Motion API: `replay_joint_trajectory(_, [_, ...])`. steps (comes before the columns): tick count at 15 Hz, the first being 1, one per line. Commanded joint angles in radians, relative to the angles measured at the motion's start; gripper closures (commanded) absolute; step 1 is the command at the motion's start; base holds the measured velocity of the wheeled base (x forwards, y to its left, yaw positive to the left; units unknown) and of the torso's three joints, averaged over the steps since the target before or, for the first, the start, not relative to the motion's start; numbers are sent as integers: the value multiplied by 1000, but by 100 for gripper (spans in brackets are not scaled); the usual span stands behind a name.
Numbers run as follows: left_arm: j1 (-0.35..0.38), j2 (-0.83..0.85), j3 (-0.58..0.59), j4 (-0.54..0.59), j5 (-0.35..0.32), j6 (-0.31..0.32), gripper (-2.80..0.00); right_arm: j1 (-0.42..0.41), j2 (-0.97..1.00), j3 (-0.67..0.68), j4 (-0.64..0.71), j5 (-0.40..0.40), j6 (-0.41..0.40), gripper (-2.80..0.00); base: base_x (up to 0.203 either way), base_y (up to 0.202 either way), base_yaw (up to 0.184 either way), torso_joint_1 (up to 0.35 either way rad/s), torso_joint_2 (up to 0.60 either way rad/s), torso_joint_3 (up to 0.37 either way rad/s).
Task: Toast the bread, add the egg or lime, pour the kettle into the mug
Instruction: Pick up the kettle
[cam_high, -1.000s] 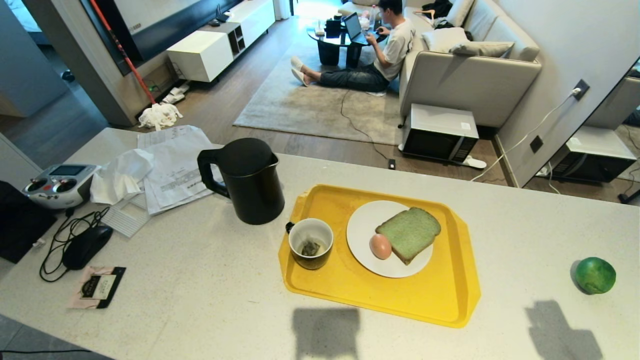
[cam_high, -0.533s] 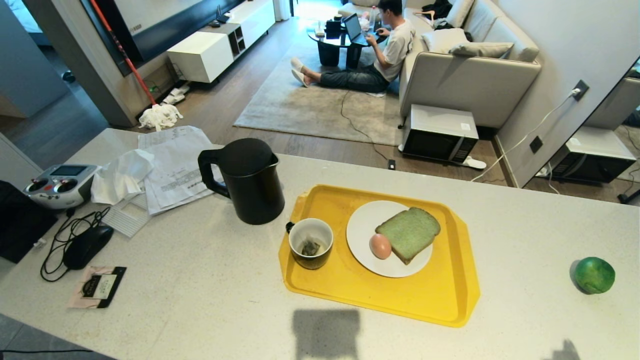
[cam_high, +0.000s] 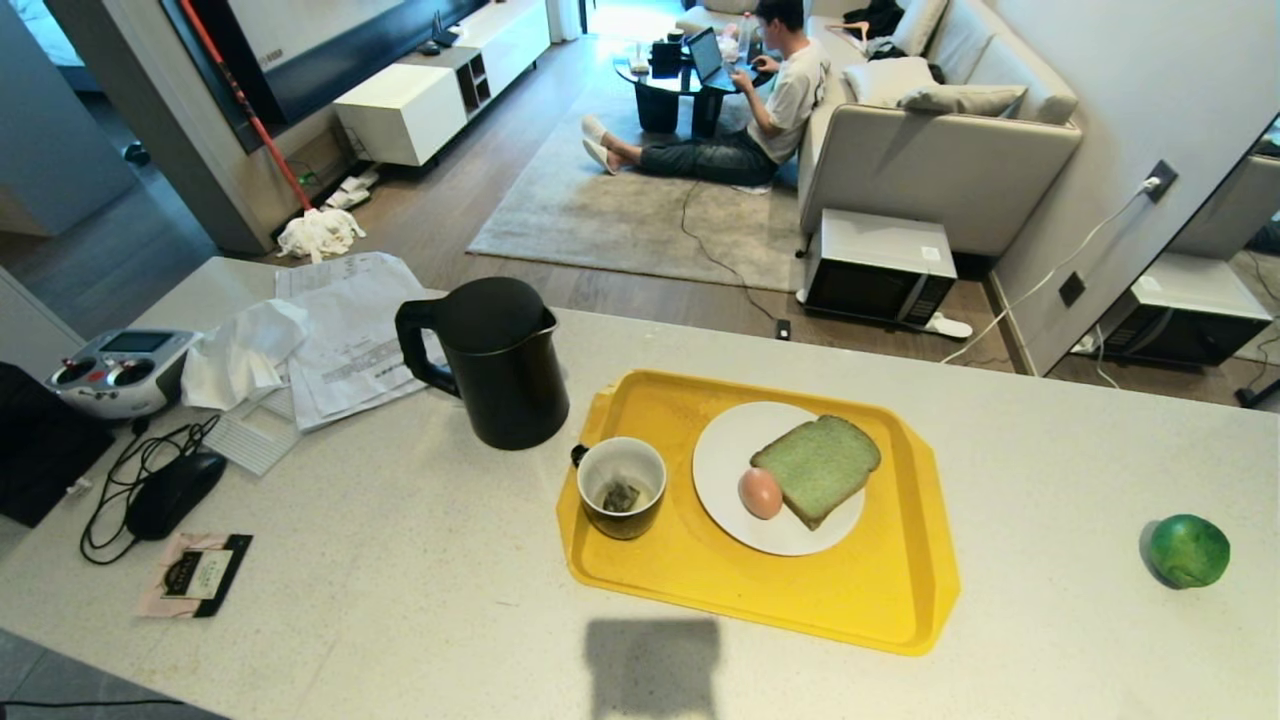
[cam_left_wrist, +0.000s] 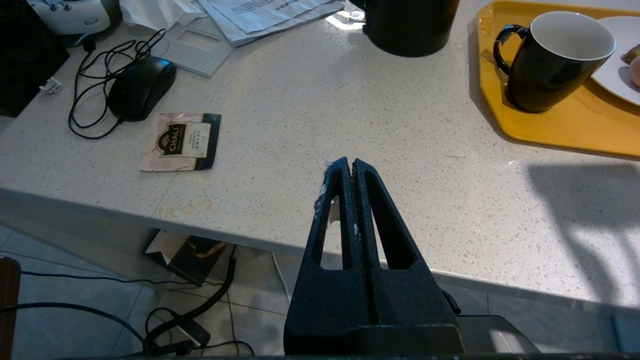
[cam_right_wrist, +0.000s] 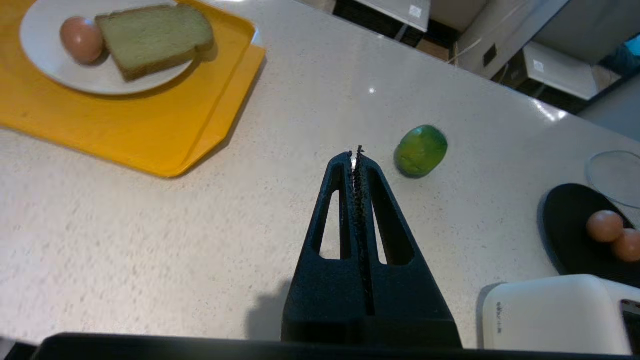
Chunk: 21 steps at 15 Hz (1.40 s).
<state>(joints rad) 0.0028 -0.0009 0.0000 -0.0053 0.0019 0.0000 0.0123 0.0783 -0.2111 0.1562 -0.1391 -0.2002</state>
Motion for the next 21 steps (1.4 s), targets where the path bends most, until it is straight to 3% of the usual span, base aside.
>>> replay_joint_trajectory(1, [-1,-1,2,-1,1,0,0,-7,-80,87,2,42,-13,0,0,0,0,0,0,0])
replay_joint_trajectory(6, [-1,-1,2,-1,1,0,0,-8,-78,213,-214,184,-41,0,0,0,0,0,0,0])
replay_joint_trajectory(9, [0,-1,2,-1,0,0,0,-8,-78,213,-216,183,-1,0,0,0,0,0,0,0])
replay_joint_trajectory(12, [0,-1,2,-1,0,0,0,-8,-78,213,-155,149,191,0,0,0,0,0,0,0])
replay_joint_trajectory(13, [0,-1,2,-1,1,0,0,-8,-78,213,-156,131,211,0,0,0,0,0,0,0])
replay_joint_trajectory(21, [0,-1,2,-1,0,0,0,-8,-78,213,-156,130,209,0,0,0,0,0,0,0])
